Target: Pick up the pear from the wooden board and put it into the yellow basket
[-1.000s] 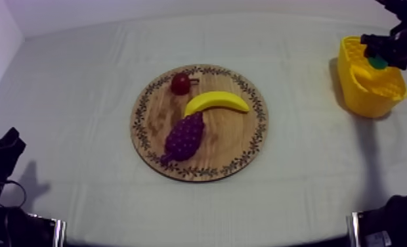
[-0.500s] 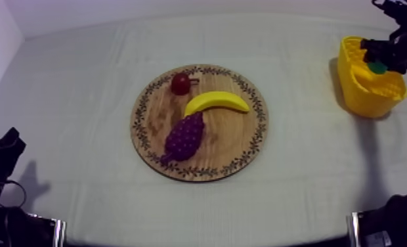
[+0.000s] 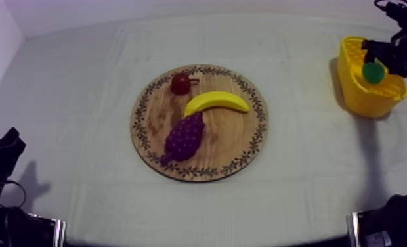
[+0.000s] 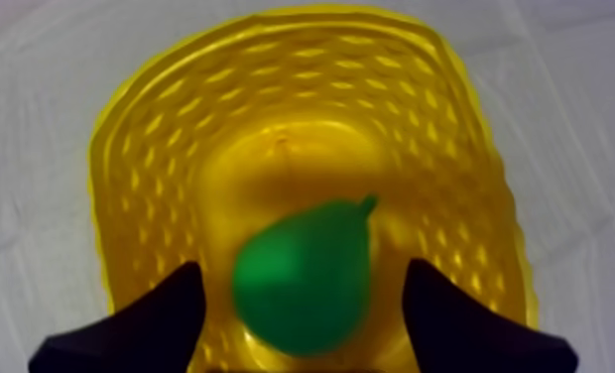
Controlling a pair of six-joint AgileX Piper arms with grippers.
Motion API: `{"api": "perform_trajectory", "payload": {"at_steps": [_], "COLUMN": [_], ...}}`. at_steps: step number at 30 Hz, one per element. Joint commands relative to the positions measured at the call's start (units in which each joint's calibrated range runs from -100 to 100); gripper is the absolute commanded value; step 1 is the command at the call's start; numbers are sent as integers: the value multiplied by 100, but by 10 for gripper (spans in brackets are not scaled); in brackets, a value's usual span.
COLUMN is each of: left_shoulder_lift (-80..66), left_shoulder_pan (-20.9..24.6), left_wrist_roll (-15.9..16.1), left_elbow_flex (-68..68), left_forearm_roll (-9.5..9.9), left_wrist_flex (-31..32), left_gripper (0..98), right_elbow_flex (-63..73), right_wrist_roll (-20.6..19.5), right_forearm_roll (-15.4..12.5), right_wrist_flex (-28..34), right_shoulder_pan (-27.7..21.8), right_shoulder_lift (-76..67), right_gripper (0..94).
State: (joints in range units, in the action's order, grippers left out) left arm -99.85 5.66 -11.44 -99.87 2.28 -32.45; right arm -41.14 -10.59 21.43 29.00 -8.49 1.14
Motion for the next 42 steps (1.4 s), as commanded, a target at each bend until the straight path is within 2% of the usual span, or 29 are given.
{"api": "perform_trajectory", "payload": {"at_steps": [1,8,11,16,20,24,26,28,32,36,42], "left_shoulder_lift": [2,2,2,2,2,2,2,2,2,2,2], "left_shoulder_pan": [2,2,2,2,2,2,2,2,2,2,2], "left_wrist_roll": [-1,-1,-1,-1,-1,-1,-1,-1,-1,-1,-1], "left_elbow_flex": [-2,-2,-2,-2,-2,-2,-2,-2,-2,-2,-2], "left_forearm_roll": [0,0,0,0,0,0,0,0,0,0,0], "left_wrist_flex": [-5,-5,-5,-5,-5,-5,-5,-5,-5,-5,-5], "left_gripper": [1,1,1,1,1,1,1,1,1,1,1], "right_elbow_flex": [-17,-121,-183,-297,-422,-617,-736,-884,-1268,-1769,-2452], "right_wrist_roll": [-60,-77,-42,404,683,756,723,677,757,1185,1713], "right_forearm_roll": [32,51,25,-352,-651,-764,-790,-858,-1228,-1685,-2135], "right_wrist_flex": [15,-9,-50,-234,-388,-601,-672,-718,-715,-736,-454], "right_shoulder_pan": [1,25,38,48,58,90,118,154,231,246,85], "right_shoulder_lift": [-18,-91,-145,-289,-500,-845,-1079,-1366,-2110,-3005,-4469], "right_gripper": [610,611,571,380,264,104,54,29,12,8,6]}}
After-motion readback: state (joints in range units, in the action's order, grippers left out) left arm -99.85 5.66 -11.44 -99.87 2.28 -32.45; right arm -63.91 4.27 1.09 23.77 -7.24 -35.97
